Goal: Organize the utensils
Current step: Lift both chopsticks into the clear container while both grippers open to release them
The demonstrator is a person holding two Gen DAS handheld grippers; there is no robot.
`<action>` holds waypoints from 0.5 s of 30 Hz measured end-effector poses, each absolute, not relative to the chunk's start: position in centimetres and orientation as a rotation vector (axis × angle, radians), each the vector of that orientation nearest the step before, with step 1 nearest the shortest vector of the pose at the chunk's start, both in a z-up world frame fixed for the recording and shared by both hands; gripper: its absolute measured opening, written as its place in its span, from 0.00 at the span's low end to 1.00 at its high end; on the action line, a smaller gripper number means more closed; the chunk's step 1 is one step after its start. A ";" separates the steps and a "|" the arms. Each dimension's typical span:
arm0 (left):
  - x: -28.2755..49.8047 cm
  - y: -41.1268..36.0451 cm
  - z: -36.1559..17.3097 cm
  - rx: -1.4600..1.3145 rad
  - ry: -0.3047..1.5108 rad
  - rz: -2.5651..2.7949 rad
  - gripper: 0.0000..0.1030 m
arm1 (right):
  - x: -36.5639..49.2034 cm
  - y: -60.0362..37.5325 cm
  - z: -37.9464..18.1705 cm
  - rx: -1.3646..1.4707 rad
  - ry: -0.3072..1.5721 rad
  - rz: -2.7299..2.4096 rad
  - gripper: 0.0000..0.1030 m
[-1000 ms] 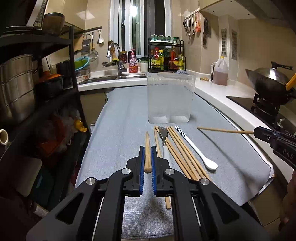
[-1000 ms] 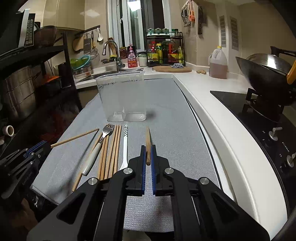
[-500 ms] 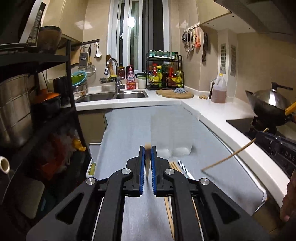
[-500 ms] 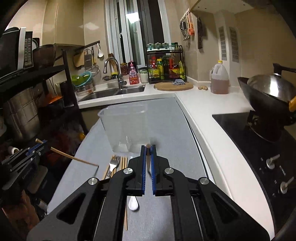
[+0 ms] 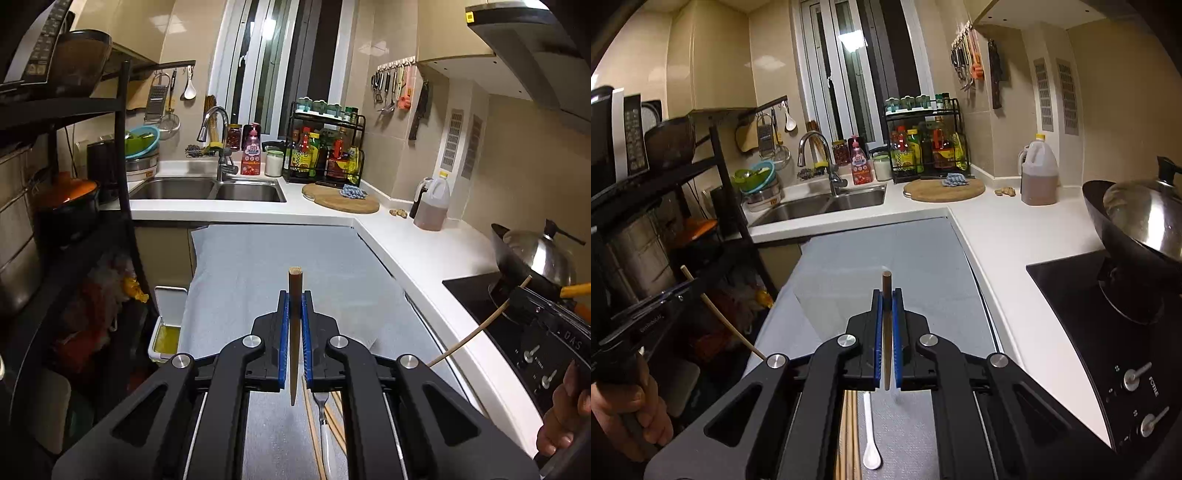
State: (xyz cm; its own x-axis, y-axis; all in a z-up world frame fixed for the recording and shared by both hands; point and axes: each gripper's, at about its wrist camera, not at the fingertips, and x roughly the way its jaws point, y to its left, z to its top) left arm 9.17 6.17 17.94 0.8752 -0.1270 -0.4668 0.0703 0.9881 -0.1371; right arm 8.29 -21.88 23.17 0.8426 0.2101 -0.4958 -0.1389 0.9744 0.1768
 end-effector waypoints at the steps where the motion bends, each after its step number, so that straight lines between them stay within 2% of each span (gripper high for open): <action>1: 9.5 6.4 18.5 -0.120 0.493 -0.105 0.06 | 8.5 -21.9 23.9 0.141 0.535 0.192 0.05; 10: 12.1 7.0 26.3 -0.156 0.387 -0.148 0.06 | 10.8 -21.9 31.7 0.165 0.399 0.243 0.05; 15: 14.6 6.5 27.9 -0.182 0.335 -0.172 0.06 | 13.7 -21.1 32.8 0.155 0.354 0.246 0.05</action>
State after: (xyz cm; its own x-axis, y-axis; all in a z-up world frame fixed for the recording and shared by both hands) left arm 14.64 6.51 27.91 0.9301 -0.1976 -0.3096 0.1375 0.9690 -0.2053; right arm 13.65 -21.09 32.78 0.9087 0.2640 -0.3232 -0.2101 0.9586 0.1922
